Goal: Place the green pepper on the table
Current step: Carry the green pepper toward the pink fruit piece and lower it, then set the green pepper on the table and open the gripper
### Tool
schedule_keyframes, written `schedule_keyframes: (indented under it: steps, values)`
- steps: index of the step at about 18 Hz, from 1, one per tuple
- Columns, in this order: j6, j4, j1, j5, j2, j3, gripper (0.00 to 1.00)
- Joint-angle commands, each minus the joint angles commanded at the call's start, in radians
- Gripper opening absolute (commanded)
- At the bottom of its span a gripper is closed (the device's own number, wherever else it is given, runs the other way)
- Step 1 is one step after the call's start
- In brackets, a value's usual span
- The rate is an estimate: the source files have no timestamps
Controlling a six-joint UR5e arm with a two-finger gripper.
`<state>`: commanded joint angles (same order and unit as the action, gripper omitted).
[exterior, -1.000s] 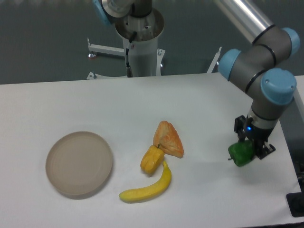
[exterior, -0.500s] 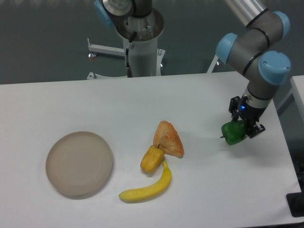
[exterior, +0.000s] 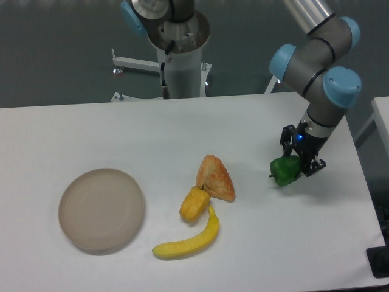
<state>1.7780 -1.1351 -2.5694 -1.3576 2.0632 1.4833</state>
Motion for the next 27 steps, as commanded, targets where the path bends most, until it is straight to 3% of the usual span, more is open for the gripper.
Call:
schedule_keyframes:
  steps: [16,27]
  values:
    - [-0.173,-0.005,0.011,-0.002,-0.002,0.045,0.51]
    - [-0.181,-0.005,0.014,-0.002,0.003,0.048,0.53]
